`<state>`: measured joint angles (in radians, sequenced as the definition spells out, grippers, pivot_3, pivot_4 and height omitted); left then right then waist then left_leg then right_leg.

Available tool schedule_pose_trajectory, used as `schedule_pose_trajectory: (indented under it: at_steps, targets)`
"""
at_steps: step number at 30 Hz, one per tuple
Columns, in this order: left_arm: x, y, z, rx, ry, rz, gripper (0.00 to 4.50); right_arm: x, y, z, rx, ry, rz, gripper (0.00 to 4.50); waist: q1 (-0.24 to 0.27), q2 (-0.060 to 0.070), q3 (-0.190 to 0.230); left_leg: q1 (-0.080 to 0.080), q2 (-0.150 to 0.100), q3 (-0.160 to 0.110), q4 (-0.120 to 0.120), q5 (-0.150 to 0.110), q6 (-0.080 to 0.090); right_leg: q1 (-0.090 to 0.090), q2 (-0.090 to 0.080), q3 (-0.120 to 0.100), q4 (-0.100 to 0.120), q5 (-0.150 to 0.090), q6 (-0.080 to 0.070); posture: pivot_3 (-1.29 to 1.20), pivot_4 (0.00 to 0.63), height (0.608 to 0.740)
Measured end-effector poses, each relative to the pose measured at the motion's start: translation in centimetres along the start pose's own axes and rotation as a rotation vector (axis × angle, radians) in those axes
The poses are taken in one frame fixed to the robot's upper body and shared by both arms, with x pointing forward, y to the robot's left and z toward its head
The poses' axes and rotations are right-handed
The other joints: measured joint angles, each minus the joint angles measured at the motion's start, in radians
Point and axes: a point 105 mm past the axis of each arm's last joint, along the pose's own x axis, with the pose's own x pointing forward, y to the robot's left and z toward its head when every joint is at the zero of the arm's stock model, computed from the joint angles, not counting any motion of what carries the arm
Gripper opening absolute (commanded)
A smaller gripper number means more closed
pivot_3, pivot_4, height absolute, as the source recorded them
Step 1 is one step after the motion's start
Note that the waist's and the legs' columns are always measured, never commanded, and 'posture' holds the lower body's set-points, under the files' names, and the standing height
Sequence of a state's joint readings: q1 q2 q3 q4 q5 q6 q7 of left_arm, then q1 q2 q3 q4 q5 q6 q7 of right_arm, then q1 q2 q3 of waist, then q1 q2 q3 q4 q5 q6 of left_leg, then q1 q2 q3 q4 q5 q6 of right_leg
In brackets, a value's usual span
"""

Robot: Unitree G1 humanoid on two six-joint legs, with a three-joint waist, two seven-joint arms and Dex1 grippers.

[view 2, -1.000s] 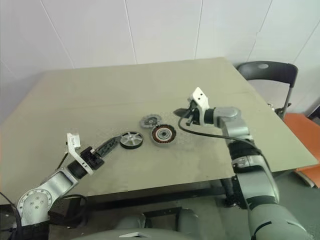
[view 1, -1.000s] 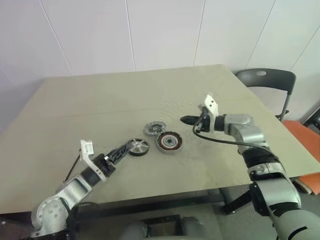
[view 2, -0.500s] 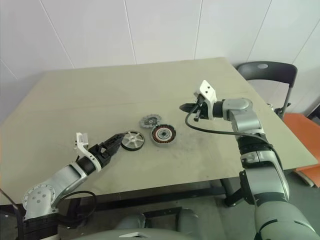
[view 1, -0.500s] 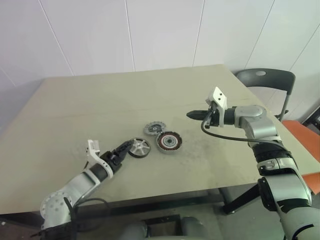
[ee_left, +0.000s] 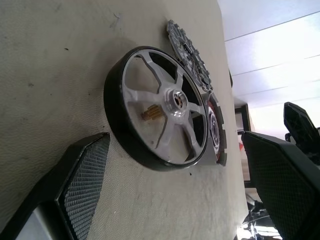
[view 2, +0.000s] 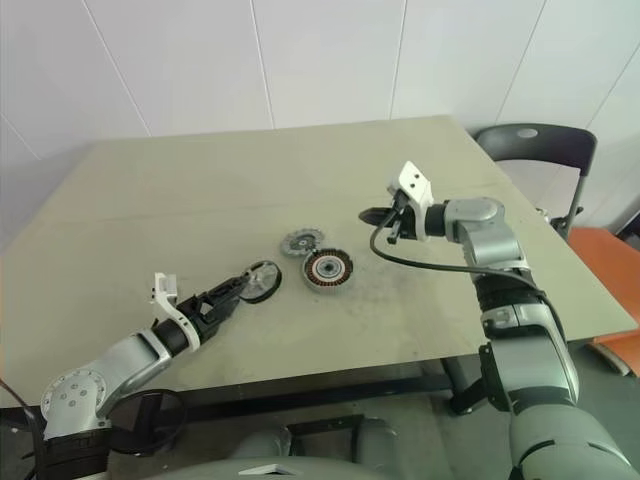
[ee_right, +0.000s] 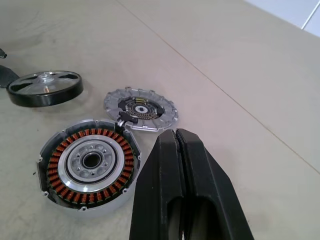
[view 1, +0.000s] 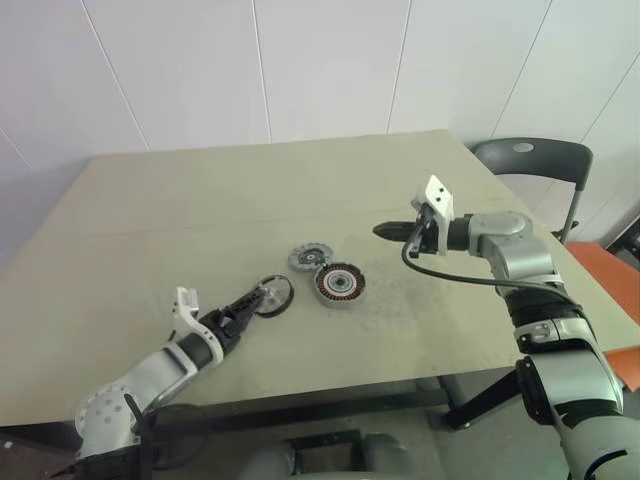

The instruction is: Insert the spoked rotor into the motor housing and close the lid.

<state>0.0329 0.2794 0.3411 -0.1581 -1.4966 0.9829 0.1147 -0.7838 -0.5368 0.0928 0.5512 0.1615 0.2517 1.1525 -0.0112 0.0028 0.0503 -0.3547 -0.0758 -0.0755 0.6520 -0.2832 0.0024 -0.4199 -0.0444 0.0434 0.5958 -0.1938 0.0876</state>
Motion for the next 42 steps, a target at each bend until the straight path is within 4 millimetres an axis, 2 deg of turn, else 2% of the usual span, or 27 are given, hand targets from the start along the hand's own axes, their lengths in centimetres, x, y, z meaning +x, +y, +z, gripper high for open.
schedule_pose_trajectory:
  at_steps: [15, 21, 30, 42]
  targets:
    - [2.6, -1.1, -0.3, -0.044, 0.006, -0.061, 4.50, 0.1, 0.1, -0.5, 0.016, 0.003, -0.017, 0.04, 0.000, 0.000, 0.000, 0.000, 0.000, 0.000, 0.000, 0.001, -0.001, 0.000, 0.000, 0.000, 0.000, 0.000, 0.000, 0.00, 0.000, 0.740]
    - [2.4, -1.0, -0.2, -0.040, 0.006, -0.055, 4.50, 0.1, 0.1, -0.7, 0.021, 0.006, -0.020, 0.04, 0.000, 0.000, 0.000, 0.000, 0.000, 0.000, 0.000, 0.001, -0.001, 0.000, 0.000, 0.000, 0.000, 0.000, 0.000, 0.00, 0.000, 0.740]
    - [0.1, 0.0, -0.2, -0.046, 0.004, -0.021, 4.50, 0.0, 0.0, -0.8, 0.020, 0.009, -0.024, 0.04, -0.001, 0.000, 0.000, 0.001, 0.000, 0.000, 0.000, 0.001, -0.001, 0.000, 0.000, 0.000, 0.000, 0.000, 0.000, 0.00, 0.000, 0.740]
    - [0.2, 0.0, -0.3, -0.053, -0.007, -0.022, 4.50, 0.1, 0.0, -0.8, 0.018, 0.007, -0.029, 0.04, 0.001, 0.000, 0.000, 0.001, 0.000, 0.000, 0.000, 0.001, -0.001, 0.001, 0.000, 0.000, 0.000, 0.000, 0.000, 0.00, 0.000, 0.740]
